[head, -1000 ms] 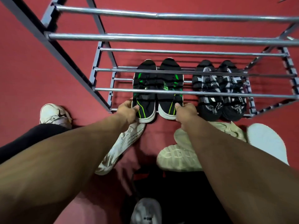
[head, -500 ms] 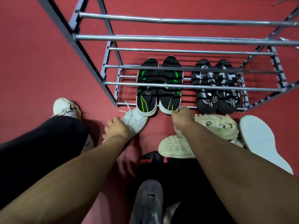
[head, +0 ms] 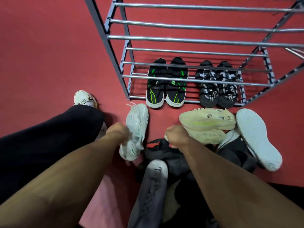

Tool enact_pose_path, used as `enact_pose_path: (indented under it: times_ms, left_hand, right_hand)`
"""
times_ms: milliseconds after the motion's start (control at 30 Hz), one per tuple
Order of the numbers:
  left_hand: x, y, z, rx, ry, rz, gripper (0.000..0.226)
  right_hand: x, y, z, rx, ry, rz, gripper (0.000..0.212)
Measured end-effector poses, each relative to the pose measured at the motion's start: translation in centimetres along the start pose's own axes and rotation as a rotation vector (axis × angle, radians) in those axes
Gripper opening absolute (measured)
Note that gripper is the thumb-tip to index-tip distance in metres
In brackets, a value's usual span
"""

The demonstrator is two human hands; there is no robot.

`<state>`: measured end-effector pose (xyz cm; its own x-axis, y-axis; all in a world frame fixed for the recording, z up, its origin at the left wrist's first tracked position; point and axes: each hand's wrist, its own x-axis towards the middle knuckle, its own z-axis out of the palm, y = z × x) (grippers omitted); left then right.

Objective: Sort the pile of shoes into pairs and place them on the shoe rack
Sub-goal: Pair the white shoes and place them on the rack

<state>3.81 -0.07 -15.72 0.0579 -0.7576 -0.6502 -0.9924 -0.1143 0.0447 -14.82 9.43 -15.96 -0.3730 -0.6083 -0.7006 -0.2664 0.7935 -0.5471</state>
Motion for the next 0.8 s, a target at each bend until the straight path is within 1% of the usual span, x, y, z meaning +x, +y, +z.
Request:
enact_pose_path:
  times_ms: [67,100,133,233,267,300,367,400,467,500,533,567,600,633,667,700,733,800]
  left_hand:
    - [-0.8,-0.4,-0.9,-0.05,0.096,-0.039,0.041]
    - [-1.7,-0.5,-1.6,-0.059,0.103,-0.041,0.044]
    - [-2.5,-0.6,-2.1,-0.083,0.093,-0.028,0.047]
    - [-4.5,-0.4,-2.5,-0.167,0.078,0.045,0.047]
    - [-5.1,-0.2,-2.4,-0.192,0.088,0.055,0.046]
    - [-5.7,0.1,-2.2,-0.21,0.091,0.078,0.043]
    - [-7.1,0.6,-1.5,-0.276,0.098,0.168,0.026]
    - [-7.9,0.9,-1.0,-0.322,0.112,0.204,0.018]
    - [-9.1,1.3,0.0,-0.425,0.161,0.273,0.019]
    - [-9.7,1.6,0.5,-0.471,0.179,0.316,0.02]
    - [-10.2,1.9,0.9,-0.515,0.164,0.363,0.02]
    - [-10.7,2.3,1.3,-0.574,0.114,0.421,0.018]
    - [-11.0,2.6,1.7,-0.65,0.028,0.46,0.016]
    - [-11.3,2.9,2.0,-0.736,-0.064,0.488,0.014]
    - [-11.4,3.1,2.4,-0.781,-0.126,0.503,0.015]
    - [-11.2,3.0,3.0,-0.776,-0.139,0.512,0.015]
    - [-10.8,2.7,3.5,-0.713,-0.117,0.506,0.012]
    - [-10.2,1.7,4.6,-0.49,-0.097,0.455,0.005]
  right_hand:
    - [-1.6,-0.3,-0.2,0.002,-0.028,-0.002,0.017]
    - [-2.6,-0.4,-0.3,0.019,-0.064,0.019,0.016]
    - [-3.7,-0.6,-0.4,0.058,-0.118,0.06,0.021]
    - [-7.0,-1.2,-0.2,0.243,-0.358,0.172,0.053]
    - [-7.6,-1.4,0.1,0.282,-0.404,0.177,0.063]
    - [-8.2,-1.5,0.3,0.313,-0.431,0.17,0.068]
    - [-8.9,-1.3,0.4,0.42,-0.427,0.154,0.066]
    - [-9.2,-1.0,0.3,0.496,-0.416,0.163,0.061]
    - [-9.6,0.4,-0.6,0.606,-0.417,0.17,0.053]
    - [-9.8,1.3,-1.2,0.601,-0.409,0.154,0.048]
    - [-9.9,2.4,-1.7,0.566,-0.398,0.131,0.04]
    - [-10.0,3.5,-2.3,0.538,-0.39,0.118,0.03]
    - [-10.0,4.6,-2.7,0.55,-0.386,0.126,0.021]
    - [-10.1,5.6,-3.1,0.58,-0.378,0.145,0.016]
    - [-10.0,6.6,-3.5,0.617,-0.358,0.167,0.018]
    - [-9.9,7.5,-3.7,0.653,-0.326,0.192,0.021]
    - [-9.8,8.3,-3.9,0.685,-0.293,0.217,0.024]
    - [-9.6,9.6,-3.9,0.719,-0.225,0.258,0.024]
